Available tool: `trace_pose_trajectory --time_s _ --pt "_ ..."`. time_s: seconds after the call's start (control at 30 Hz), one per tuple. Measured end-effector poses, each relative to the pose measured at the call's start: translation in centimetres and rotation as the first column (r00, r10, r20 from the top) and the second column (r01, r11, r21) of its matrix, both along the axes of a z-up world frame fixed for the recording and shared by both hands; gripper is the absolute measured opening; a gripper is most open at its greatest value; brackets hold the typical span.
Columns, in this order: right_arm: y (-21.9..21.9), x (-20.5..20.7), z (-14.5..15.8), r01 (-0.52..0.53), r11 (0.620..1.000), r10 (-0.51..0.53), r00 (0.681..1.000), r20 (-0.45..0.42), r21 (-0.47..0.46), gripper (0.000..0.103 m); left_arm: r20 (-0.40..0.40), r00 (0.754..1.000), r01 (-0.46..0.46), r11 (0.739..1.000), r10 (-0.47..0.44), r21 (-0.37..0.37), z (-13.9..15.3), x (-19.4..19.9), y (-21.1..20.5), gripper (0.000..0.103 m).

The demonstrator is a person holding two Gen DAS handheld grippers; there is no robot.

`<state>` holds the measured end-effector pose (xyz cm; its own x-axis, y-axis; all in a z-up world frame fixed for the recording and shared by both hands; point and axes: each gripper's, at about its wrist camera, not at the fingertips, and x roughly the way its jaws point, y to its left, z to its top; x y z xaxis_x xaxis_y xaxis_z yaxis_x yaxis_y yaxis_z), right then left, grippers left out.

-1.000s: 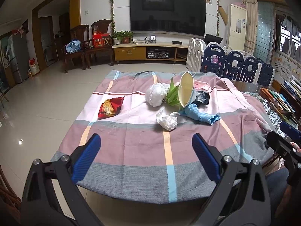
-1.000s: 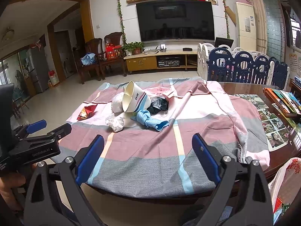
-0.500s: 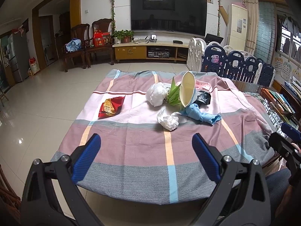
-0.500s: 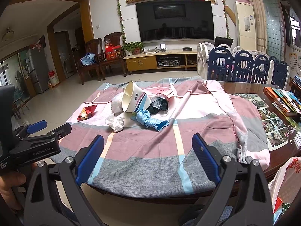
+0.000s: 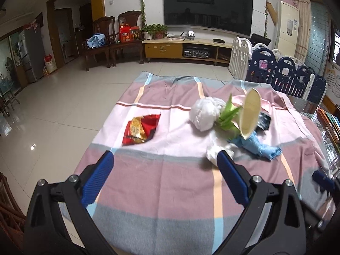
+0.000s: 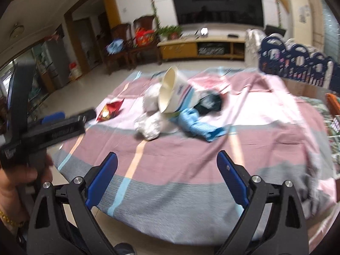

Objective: Collect trash
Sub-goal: 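Grasp the red snack bag with the left tool while the right tool grasps white tissue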

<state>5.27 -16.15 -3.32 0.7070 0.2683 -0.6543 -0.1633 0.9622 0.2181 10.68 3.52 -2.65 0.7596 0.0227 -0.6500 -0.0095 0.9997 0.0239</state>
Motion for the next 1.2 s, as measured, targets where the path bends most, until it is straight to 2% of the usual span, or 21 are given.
trace_pose_trajectory --time_s 0.13,0.3,0.47,0.5,0.57,0.63,0.7,0.73,0.8,0.87,0.93,1.03,1.13,1.2 --pt "0.8 2.5 -1.0 -0.026 1.000 0.027 0.999 -0.044 0.013 0.092 -0.018 1.000 -0.023 1.000 0.022 -0.015 -0.8 4.0 1.3 0.095" --pt "1.9 4.8 -2.2 -0.044 0.999 0.047 0.994 -0.101 0.029 0.092 -0.097 0.994 -0.054 0.998 0.050 -0.037 -3.0 9.2 3.1 0.085" --pt "3.4 7.7 -3.0 -0.070 0.997 0.071 0.990 -0.122 0.011 0.092 -0.157 0.986 -0.070 0.997 0.063 -0.037 -5.2 12.8 4.3 0.083" --pt "3.7 8.4 -3.3 -0.074 0.997 0.075 0.989 -0.127 0.008 0.091 -0.173 0.983 -0.070 0.997 0.062 -0.041 -5.7 13.3 4.5 0.079" --pt "4.6 9.9 -3.9 -0.095 0.995 0.094 0.986 -0.139 -0.004 0.085 -0.216 0.975 -0.054 0.998 0.046 -0.032 -6.7 14.3 4.5 0.065" --pt "5.4 11.4 -4.6 -0.113 0.993 0.110 0.982 -0.153 -0.017 0.081 -0.256 0.966 -0.036 0.999 0.028 -0.030 -7.7 14.9 4.5 0.044" --pt "6.1 12.6 -5.3 -0.119 0.993 0.114 0.979 -0.171 -0.022 0.077 -0.282 0.959 -0.028 0.999 0.015 -0.042 -8.3 15.2 4.8 0.031" --pt "6.4 13.2 -5.7 -0.125 0.992 0.120 0.975 -0.186 -0.017 0.075 -0.283 0.959 -0.028 0.998 0.012 -0.051 -8.4 15.2 4.9 0.030" --pt "7.0 14.0 -6.1 -0.134 0.991 0.128 0.971 -0.201 -0.019 0.072 -0.268 0.963 -0.022 0.998 0.006 -0.056 -8.2 15.1 5.0 0.027" --pt "7.7 14.5 -6.6 -0.142 0.989 0.131 0.969 -0.211 -0.040 0.067 -0.221 0.975 -0.018 0.998 0.005 -0.058 -7.3 14.6 5.3 0.022" --pt "8.0 15.1 -7.1 -0.155 0.987 0.141 0.964 -0.227 -0.046 0.048 -0.166 0.986 -0.014 0.997 0.002 -0.075 -5.8 13.9 5.7 0.014" --pt "8.2 14.8 -7.1 -0.167 0.985 0.151 0.962 -0.225 -0.052 0.029 -0.045 0.999 -0.013 0.994 0.008 -0.109 -2.4 12.0 6.3 0.014" --pt "7.7 14.1 -6.2 -0.167 0.985 0.155 0.966 -0.206 -0.044 0.027 0.075 0.997 0.000 0.989 0.011 -0.149 0.8 9.0 6.8 0.014" --pt "6.4 13.1 -5.0 -0.155 0.988 0.151 0.971 -0.185 -0.007 0.026 0.133 0.991 0.012 0.986 0.010 -0.164 2.3 6.8 6.6 0.014"
